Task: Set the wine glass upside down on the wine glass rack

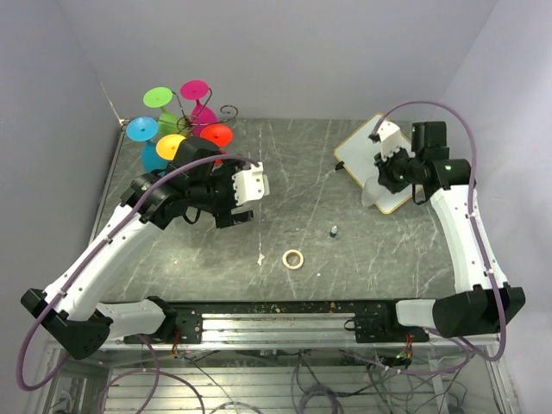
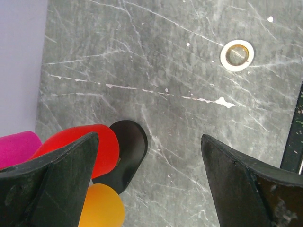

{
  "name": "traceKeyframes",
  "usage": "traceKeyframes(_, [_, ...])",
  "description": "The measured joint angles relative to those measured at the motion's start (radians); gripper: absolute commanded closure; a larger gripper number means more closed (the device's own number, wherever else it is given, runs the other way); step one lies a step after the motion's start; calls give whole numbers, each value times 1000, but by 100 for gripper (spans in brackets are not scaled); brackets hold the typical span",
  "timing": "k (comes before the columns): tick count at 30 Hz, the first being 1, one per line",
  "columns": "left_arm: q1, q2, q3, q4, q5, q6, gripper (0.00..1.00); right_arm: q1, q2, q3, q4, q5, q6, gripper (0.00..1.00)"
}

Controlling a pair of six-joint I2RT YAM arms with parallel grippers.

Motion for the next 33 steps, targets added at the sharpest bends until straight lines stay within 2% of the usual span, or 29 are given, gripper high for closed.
traceKeyframes(7, [0, -2, 2, 64, -54, -92, 0, 0, -10, 190, 56, -2, -16, 100])
traceKeyframes(12, [1, 0, 37, 82, -86, -148, 1, 0, -46, 208, 125, -105, -30, 100])
traceKeyframes(18, [1, 22, 147, 132, -149, -249, 4, 0, -90, 187, 275, -254, -1, 100])
traceKeyframes(26, [2, 78, 267, 287, -296, -513, 12, 1, -57, 201, 487, -370, 198, 100])
traceKeyframes(33, [4, 161, 373, 352, -302, -775, 18, 1, 19, 266, 622, -468, 421, 100])
